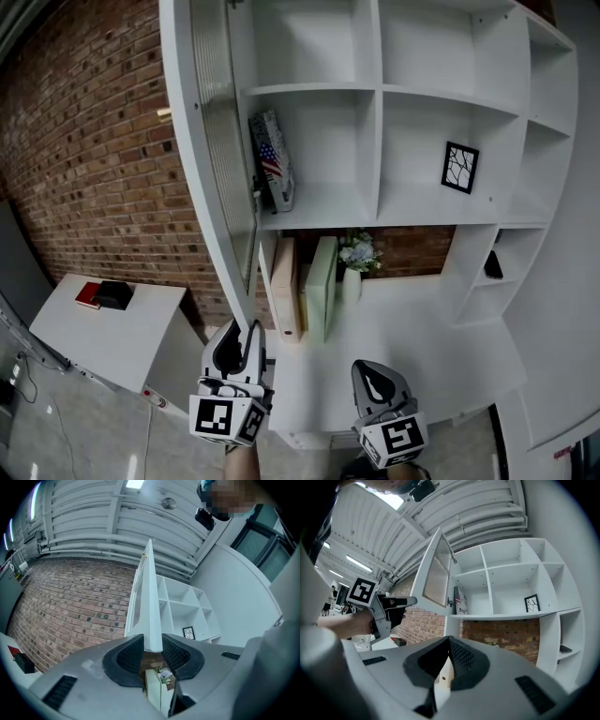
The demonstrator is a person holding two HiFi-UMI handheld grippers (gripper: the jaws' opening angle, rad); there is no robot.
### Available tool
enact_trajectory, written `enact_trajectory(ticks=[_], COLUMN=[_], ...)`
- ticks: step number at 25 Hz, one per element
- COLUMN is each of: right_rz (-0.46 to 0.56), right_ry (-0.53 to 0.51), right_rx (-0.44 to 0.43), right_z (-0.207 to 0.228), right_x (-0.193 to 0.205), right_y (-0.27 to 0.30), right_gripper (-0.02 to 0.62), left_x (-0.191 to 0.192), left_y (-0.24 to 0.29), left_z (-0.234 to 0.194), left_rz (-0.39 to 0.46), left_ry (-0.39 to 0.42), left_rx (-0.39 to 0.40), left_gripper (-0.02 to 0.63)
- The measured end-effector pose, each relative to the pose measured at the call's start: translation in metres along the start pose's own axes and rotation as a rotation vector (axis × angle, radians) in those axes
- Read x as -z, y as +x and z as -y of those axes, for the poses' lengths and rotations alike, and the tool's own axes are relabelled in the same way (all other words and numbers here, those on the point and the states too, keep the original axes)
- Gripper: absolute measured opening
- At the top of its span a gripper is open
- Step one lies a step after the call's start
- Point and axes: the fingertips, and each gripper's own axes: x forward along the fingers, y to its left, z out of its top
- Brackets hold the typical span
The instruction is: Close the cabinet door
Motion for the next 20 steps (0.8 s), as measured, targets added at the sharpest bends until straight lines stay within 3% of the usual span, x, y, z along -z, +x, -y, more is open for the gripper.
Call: enact_trajectory(ticks=[20], right_rz=[0.008], right_ry=[-0.009], right_rx=[0.031], right_z=[0.012], right_x=[-0.005], right_y=[-0.001], right_gripper=[0.0], left_x=[0.015], left_y=[0.022], left_z=[0.035], left_rz=[-0.061], left_ry=[-0.019], left_rx=[0.091], left_gripper=[0.15])
